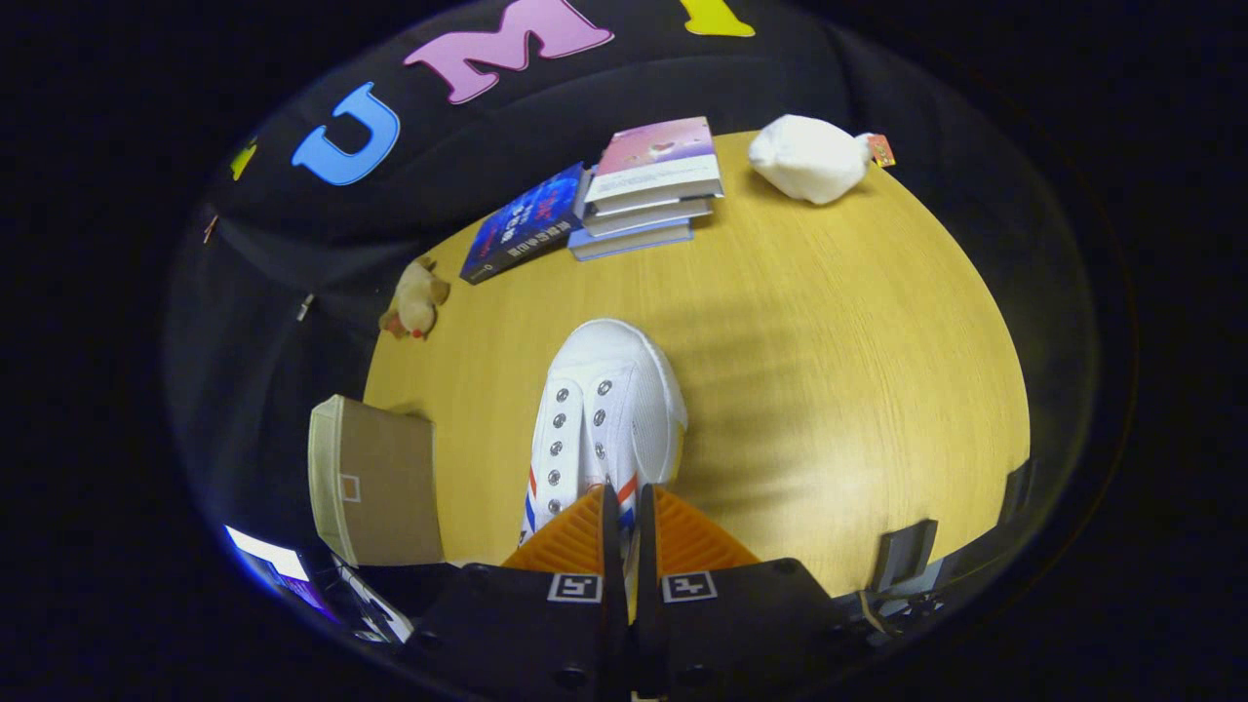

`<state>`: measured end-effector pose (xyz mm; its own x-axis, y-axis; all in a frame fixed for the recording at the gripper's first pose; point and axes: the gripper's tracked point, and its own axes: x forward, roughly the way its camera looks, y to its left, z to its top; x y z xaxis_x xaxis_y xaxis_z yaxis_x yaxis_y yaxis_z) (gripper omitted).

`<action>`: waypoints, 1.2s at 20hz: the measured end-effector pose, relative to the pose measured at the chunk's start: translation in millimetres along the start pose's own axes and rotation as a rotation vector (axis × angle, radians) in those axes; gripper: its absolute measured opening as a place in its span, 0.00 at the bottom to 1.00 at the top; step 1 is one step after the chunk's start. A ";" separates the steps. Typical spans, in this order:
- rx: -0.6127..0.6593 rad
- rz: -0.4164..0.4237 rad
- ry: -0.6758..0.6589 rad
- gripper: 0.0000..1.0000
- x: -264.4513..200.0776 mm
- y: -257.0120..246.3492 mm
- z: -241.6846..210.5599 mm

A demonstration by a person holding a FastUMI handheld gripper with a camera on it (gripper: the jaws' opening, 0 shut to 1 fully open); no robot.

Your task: Open the storage box then place both shoes into the box .Put the left shoe in first, then the right shoe, with the right side of both shoes facing outward in a uniform manner.

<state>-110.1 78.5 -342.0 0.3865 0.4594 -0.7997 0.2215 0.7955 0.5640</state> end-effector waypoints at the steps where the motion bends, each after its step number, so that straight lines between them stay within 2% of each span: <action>1: -0.012 0.019 -0.013 0.08 -5.8 17.2 5.5; 7: -0.093 0.141 -0.070 0.07 -36.1 134.5 25.8; 11: -0.140 0.249 -0.055 0.07 -48.0 225.6 14.5; 14: -0.144 0.293 -0.022 0.08 -42.5 283.0 -2.4; 18: -0.140 0.301 0.041 0.07 -20.8 344.6 -36.0; 24: -0.194 0.225 0.102 0.07 27.9 389.8 -81.0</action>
<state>-85.6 433.4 -161.1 0.3125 0.6619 -0.6813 -0.0378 0.7253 0.6874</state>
